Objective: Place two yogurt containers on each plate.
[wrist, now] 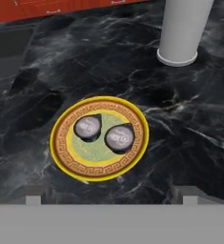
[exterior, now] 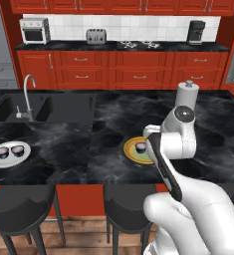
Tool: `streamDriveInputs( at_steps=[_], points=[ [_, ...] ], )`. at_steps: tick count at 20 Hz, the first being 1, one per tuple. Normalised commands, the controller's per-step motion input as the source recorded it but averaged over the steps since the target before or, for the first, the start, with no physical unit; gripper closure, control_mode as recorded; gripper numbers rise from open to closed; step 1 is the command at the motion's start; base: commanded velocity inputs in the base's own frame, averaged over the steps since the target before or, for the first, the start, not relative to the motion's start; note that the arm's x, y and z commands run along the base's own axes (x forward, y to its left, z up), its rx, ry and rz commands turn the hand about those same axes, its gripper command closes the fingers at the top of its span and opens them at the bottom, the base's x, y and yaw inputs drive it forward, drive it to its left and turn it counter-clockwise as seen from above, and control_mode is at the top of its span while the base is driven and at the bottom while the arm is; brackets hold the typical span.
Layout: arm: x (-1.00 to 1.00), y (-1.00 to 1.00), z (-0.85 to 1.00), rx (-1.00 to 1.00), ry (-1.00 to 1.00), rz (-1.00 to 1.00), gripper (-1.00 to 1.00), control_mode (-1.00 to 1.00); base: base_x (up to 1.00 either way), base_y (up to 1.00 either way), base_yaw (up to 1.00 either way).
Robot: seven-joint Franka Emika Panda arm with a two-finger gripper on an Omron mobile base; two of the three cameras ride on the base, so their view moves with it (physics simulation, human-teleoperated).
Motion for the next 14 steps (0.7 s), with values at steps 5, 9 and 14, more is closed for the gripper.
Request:
streamDriveInputs(
  at_steps=[5, 9, 14],
  points=[
    [-0.76, 0.18, 0.95, -0.03, 0.16, 0.0, -1.0, -1.0, 0.0, 0.0, 0.0],
    [-0.78, 0.27, 0.77, 0.02, 0.16, 0.0, -1.0, -1.0, 0.0, 0.0, 0.0],
    [-0.8, 0.27, 0.64, 0.04, 0.07, 0.0, -1.0, -1.0, 0.0, 0.0, 0.0]
  ],
)
